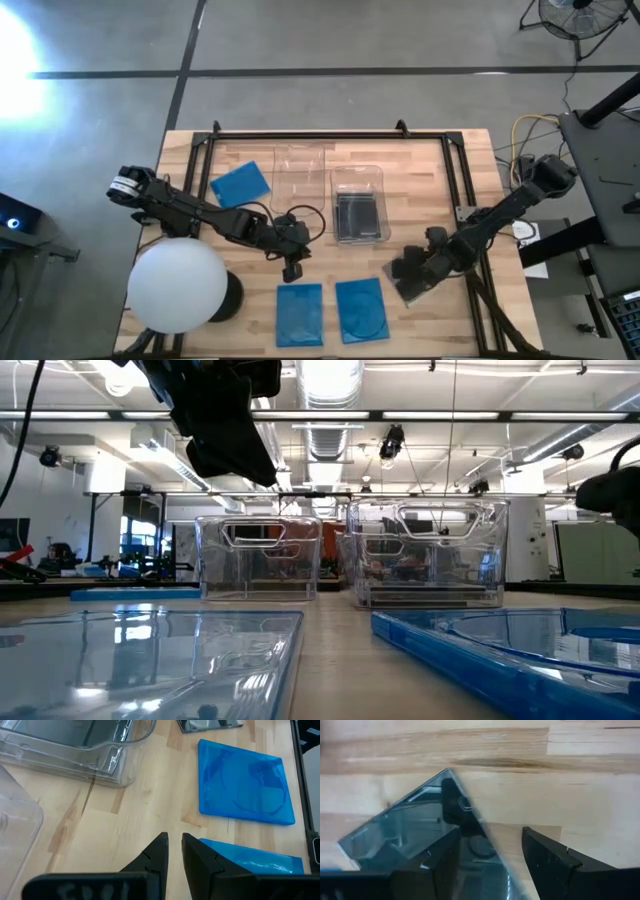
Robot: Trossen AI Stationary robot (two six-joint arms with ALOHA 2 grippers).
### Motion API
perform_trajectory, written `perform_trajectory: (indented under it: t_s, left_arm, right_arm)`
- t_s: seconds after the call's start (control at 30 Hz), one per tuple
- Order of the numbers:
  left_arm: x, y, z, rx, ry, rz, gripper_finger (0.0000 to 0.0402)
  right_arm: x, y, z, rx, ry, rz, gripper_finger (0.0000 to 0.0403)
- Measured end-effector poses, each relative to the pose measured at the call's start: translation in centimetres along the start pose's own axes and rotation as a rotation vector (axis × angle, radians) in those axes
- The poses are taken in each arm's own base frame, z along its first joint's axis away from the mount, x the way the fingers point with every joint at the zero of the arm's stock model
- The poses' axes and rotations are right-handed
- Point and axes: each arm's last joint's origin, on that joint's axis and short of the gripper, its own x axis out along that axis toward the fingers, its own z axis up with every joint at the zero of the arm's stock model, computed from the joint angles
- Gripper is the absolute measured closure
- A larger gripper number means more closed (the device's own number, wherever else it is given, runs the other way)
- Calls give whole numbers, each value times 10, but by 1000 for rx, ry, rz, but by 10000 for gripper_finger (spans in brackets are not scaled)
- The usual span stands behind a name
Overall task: Pick & place jewel cases by type
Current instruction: Put the black CD case into the right transparent bin
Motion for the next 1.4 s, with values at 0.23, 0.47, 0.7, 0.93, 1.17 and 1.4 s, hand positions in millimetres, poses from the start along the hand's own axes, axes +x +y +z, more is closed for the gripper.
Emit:
perform_trajectory:
  t_s: [0.23,0.47,0.7,0.93,1.17,1.4]
  left_arm:
    - [2,-1,-1,-32,27,-45,364]
    - [22,-7,0,-38,36,-161,364]
    - [39,-14,22,29,-4,-163,364]
    - [69,-14,33,22,36,-171,364]
    - [94,-16,34,47,84,-183,364]
    - [110,-21,49,40,39,-135,364]
  right_arm:
    - [-9,14,-5,41,15,122,202]
    - [-34,29,-14,-1,20,226,202]
    - [-53,36,-33,-49,68,280,202]
    - [-47,51,-55,-137,157,254,202]
    - [-41,68,-85,-170,232,177,202]
    - [-14,70,-117,-70,163,110,202]
